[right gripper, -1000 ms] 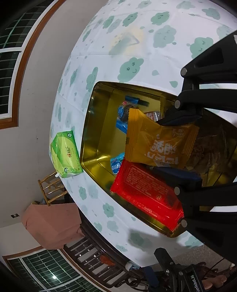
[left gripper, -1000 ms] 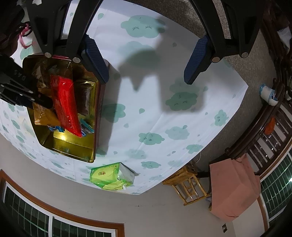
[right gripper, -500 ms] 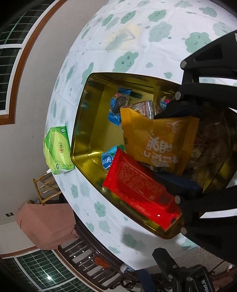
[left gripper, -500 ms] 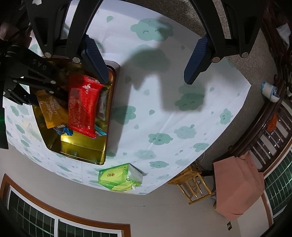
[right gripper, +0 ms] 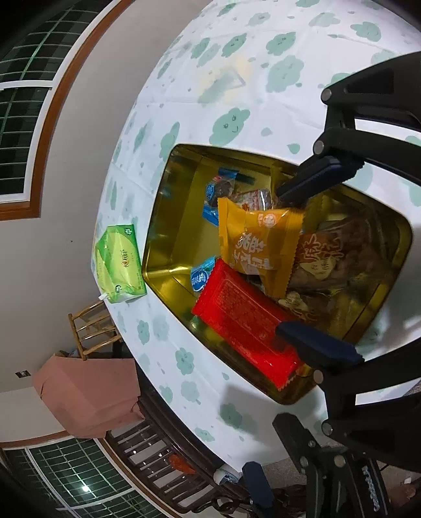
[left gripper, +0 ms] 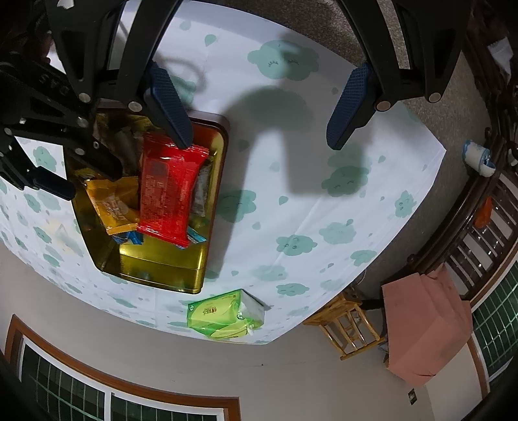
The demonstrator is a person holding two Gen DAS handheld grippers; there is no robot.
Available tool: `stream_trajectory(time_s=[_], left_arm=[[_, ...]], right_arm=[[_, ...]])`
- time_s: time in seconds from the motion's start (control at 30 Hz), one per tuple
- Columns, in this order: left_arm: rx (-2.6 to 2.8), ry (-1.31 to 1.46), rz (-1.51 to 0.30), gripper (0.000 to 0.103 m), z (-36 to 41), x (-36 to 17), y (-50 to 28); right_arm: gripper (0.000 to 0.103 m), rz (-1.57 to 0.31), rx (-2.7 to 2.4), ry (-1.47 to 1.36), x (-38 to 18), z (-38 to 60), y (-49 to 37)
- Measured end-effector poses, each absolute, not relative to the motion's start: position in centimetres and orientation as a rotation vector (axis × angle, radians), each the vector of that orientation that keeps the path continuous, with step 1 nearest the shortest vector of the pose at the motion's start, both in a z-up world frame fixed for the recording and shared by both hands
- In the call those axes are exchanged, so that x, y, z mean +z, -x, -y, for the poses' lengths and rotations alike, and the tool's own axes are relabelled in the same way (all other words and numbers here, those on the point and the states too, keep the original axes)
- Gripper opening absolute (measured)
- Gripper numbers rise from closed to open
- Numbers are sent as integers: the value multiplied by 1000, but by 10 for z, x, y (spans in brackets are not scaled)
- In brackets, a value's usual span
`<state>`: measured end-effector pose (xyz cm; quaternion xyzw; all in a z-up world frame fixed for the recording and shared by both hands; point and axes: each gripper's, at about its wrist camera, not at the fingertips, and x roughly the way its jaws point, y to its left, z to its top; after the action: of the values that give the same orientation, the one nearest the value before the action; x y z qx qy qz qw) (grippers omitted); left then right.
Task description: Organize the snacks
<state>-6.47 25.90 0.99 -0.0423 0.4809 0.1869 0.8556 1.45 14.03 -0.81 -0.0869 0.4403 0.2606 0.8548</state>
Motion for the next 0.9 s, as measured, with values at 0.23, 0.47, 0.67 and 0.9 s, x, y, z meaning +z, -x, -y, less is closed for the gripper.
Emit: stream_trajectory(time_s=[0.23, 0.47, 0.67, 0.9], left_arm=[[379, 70, -1013, 82, -246, 13, 64], [374, 49, -1021, 83, -234, 13, 64], [371, 39, -1020, 83, -226, 14, 65], [366, 23, -1025, 83, -214, 15, 66]], right_arm=[[80, -892, 551, 168, 5, -121, -1], [83, -921, 582, 213, 3, -110, 14], [83, -900, 526, 247, 4, -98, 24], [83, -878, 482, 274, 4, -89, 29]])
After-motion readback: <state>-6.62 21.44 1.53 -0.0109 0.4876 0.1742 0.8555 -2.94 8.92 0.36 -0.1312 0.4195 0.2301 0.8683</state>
